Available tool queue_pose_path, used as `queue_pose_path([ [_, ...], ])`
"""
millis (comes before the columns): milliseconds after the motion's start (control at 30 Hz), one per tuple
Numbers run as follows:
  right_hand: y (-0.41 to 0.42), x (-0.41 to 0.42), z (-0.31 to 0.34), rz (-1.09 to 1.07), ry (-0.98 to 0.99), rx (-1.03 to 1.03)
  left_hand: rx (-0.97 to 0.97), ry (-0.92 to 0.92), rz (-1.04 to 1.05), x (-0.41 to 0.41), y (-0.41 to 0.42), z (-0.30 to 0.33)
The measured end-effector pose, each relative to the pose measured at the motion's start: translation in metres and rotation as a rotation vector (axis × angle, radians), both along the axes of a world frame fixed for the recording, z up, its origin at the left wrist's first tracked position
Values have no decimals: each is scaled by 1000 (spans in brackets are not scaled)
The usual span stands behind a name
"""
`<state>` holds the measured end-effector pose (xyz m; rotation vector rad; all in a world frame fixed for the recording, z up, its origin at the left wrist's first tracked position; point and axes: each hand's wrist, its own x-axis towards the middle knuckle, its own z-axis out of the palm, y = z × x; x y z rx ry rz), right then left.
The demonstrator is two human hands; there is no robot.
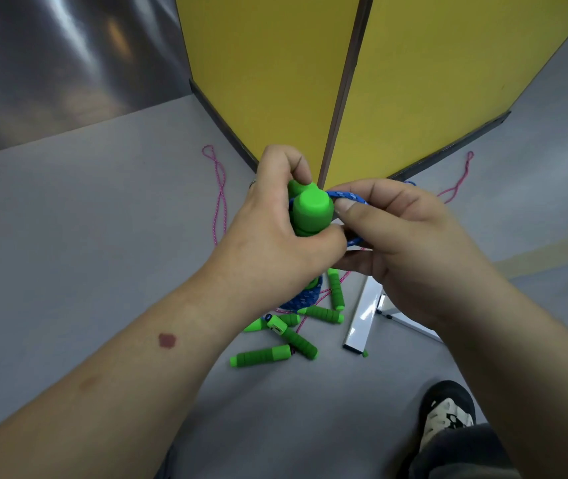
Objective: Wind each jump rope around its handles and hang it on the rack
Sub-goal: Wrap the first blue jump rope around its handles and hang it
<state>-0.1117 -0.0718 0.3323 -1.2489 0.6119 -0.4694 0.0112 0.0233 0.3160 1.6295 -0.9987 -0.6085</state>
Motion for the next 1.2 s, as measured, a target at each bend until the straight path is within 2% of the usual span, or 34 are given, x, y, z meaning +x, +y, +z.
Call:
queue_pose_path([
  [133,1,-1,-1,70,-8,15,36,50,6,0,0,0],
  [200,-1,-2,0,96,-9,33,27,144,-9,3,0,-2],
  [267,-3,-4,0,105,2,38,-15,293,-91,9,1,-3],
  [367,-8,-6,0,80,11,45,-90,618,-267,19,3,2],
  [433,-10,-6,0,70,9,45,-90,715,-286,24,3,6],
  [700,-5,-4,1,70,-2,40,5,485,-178,29,-1,-1],
  [1000,6,6,0,5,-106,152,-162,635,-53,13,-4,-1],
  [1200,3,7,2,-76,-76,199,-269,536,-8,7,-9,3],
])
